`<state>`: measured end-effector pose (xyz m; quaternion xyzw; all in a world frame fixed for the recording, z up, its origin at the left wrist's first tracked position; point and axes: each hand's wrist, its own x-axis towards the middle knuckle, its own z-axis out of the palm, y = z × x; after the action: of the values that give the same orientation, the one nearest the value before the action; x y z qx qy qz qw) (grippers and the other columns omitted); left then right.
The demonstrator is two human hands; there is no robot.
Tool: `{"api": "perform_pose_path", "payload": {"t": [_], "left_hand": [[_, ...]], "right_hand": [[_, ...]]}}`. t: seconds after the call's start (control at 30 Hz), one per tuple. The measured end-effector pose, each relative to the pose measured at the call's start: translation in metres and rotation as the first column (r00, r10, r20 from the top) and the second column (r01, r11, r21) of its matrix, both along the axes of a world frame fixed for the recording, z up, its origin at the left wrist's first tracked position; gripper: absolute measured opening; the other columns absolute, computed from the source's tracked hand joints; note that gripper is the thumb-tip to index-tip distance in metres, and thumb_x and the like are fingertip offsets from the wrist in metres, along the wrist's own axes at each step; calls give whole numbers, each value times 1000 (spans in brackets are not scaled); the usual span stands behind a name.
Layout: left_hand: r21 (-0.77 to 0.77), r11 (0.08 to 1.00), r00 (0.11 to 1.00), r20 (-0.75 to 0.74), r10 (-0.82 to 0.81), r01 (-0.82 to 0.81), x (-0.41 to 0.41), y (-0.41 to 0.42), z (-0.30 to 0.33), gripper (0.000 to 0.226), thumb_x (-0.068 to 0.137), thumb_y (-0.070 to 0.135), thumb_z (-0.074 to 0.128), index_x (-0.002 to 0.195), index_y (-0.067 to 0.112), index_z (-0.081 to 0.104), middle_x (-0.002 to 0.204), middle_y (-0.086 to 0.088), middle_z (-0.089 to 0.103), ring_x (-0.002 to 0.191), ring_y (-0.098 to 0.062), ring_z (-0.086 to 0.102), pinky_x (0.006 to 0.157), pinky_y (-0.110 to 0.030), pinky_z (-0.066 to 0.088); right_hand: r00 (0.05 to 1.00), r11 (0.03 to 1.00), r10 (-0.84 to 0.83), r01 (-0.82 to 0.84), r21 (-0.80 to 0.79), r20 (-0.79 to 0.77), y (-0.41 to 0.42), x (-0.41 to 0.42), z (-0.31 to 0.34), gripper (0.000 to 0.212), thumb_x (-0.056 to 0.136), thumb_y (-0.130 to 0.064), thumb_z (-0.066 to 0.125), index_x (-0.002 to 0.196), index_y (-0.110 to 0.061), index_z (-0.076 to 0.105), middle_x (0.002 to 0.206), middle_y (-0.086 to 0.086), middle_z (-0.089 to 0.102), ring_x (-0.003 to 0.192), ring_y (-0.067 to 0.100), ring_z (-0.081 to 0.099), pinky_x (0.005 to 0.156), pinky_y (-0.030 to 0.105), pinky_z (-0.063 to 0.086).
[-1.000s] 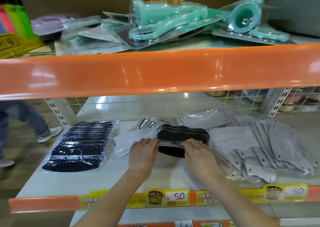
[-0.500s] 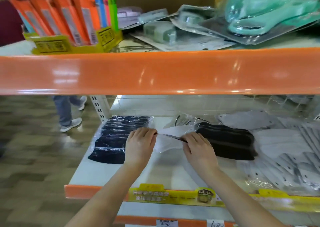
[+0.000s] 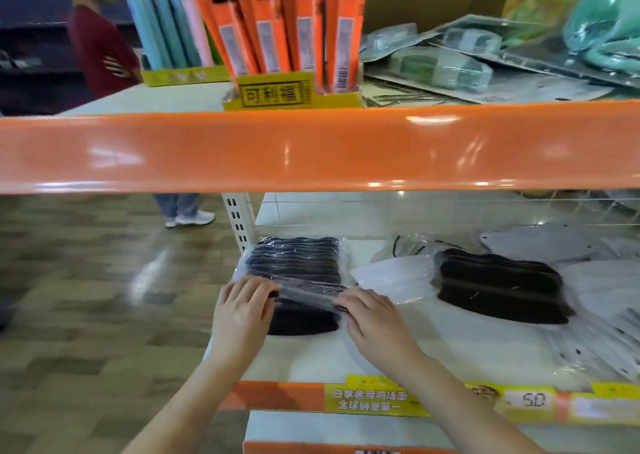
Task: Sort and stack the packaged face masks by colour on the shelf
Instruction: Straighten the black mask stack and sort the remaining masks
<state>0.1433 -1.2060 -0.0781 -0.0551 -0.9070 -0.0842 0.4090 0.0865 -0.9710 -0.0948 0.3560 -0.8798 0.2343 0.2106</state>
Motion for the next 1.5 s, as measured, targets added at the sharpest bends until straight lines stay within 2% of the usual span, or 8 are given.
{"api": "perform_pose_path", "payload": {"t": [0.37,0.53,0.63,0.8,0.93,1.03,1.27,1.5], "left_hand": [[1,1000,984,176,-31,31,24,-25,-18,25,80,17,47,90,17,69,98,6,66,94,-17,59,82,-28,37],[-6,1000,945,328,10,-8,22,-27,-27,35,53,3,79,79,17,60,89,6,62,85,-19,56,69,-31,44],[-3,999,922,386,33,-35,22,-26,-25,39,49,5,81,77,18,57,86,6,59,79,-20,58,62,-30,42],[0,998,895,442,58,-64,21,-26,-27,28,63,27,61,90,19,59,95,5,60,87,-22,63,69,-34,50],[-73,995,881,465,88,-61,18,-25,-30,58,79,67,41,104,19,64,104,1,60,98,-20,56,76,-37,55],[-114,992,887,449,107,-62,19,-25,-33,79,87,76,20,105,15,67,108,-3,62,103,-21,53,78,-38,55],[-68,995,911,402,98,-76,16,-5,-24,73,99,57,12,98,13,71,105,-3,67,95,-26,65,78,-39,54],[58,997,931,358,-74,57,-9,68,-8,33,85,33,43,93,20,72,100,7,68,92,-16,63,74,-31,51]], "right_hand": [[997,992,-76,75,97,12,-32,25,-7,33,78,-31,40,94,-27,68,95,-13,61,85,8,59,74,21,45],[995,992,-85,81,99,43,-37,26,-11,31,77,-30,43,91,-28,71,97,-12,62,88,6,60,77,17,48],[995,993,-79,73,95,55,-37,27,-13,27,75,-32,50,93,-29,70,102,-13,61,96,5,57,80,18,49],[997,993,-58,53,110,48,-36,29,-12,31,81,-38,44,95,-28,69,107,-12,61,102,5,51,85,17,45],[998,995,-32,27,100,45,-35,31,-14,31,82,-34,45,96,-22,70,114,-4,64,106,11,57,92,21,44],[997,993,-37,28,114,75,-37,31,-15,36,82,-36,44,98,-20,72,116,-2,65,108,14,61,94,25,48],[995,989,-54,42,140,81,-37,31,-11,38,83,-38,41,100,-23,72,116,-3,66,108,13,62,91,26,52],[965,967,-256,256,8,58,3,-3,12,33,81,-32,42,94,-18,68,97,-4,66,87,15,64,70,26,54]]}}
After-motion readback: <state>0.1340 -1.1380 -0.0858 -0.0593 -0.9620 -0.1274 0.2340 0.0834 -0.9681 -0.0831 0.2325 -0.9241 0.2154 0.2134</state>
